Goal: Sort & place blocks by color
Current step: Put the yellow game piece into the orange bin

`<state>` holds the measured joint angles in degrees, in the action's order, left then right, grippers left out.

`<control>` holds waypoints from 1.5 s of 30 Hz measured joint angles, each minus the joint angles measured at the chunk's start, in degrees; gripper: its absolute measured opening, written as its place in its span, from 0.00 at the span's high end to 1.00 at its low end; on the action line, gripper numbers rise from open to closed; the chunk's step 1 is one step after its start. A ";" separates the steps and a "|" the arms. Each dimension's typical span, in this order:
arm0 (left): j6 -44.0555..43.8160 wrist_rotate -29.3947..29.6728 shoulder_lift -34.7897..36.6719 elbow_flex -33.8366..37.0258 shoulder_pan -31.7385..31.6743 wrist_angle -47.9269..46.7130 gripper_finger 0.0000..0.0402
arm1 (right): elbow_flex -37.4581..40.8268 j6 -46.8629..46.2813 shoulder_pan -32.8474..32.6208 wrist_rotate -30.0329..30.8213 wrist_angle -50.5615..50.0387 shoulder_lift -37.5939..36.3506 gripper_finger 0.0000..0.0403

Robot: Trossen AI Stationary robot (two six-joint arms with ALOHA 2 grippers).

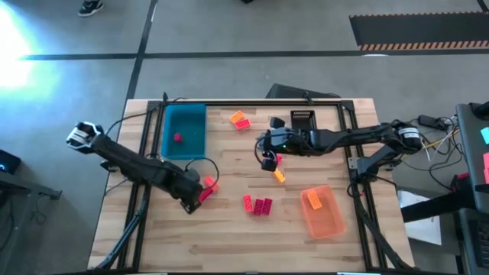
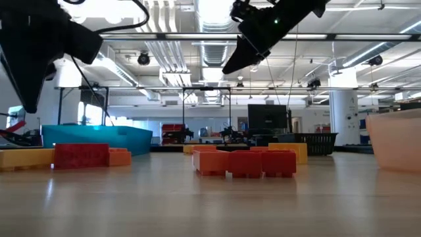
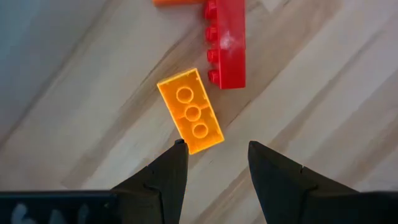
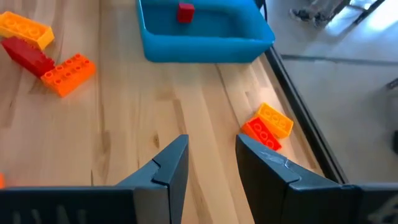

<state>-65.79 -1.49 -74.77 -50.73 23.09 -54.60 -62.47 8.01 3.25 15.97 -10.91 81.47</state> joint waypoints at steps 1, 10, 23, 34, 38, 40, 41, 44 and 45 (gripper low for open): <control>-1.02 -0.09 -0.93 -0.27 0.52 0.07 0.62 | 0.37 0.42 0.00 0.04 0.64 -0.20 0.69; -4.91 -0.05 -5.80 -0.45 3.27 0.38 0.55 | 0.86 1.11 0.01 0.02 2.72 -0.67 0.69; -7.46 2.04 -11.58 -0.38 4.44 1.65 0.39 | 0.86 2.51 0.02 0.04 2.72 -0.67 0.70; -7.62 5.04 -13.52 -0.23 4.42 1.67 0.39 | 0.86 2.75 0.02 0.04 2.77 -0.67 0.69; -7.70 6.48 -13.52 0.27 4.39 1.91 0.39 | 0.86 2.73 0.02 0.04 2.75 -0.67 0.70; -8.62 6.56 -13.52 0.99 4.39 1.89 0.39 | 0.86 2.64 0.02 0.04 2.74 -0.68 0.69; -8.91 6.76 -13.52 1.37 4.40 1.89 0.39 | 0.86 2.58 0.02 0.04 2.72 -0.69 0.69; -8.99 7.86 -13.52 1.88 4.42 2.03 0.39 | 0.86 2.67 0.02 0.07 2.77 -0.69 0.70; -8.99 8.26 -13.52 1.89 4.42 2.10 0.39 | 0.86 2.67 0.02 0.07 2.79 -0.69 0.69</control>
<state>-74.78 6.77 -88.29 -48.84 27.51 -52.50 -61.60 10.68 3.27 16.03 -8.12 80.77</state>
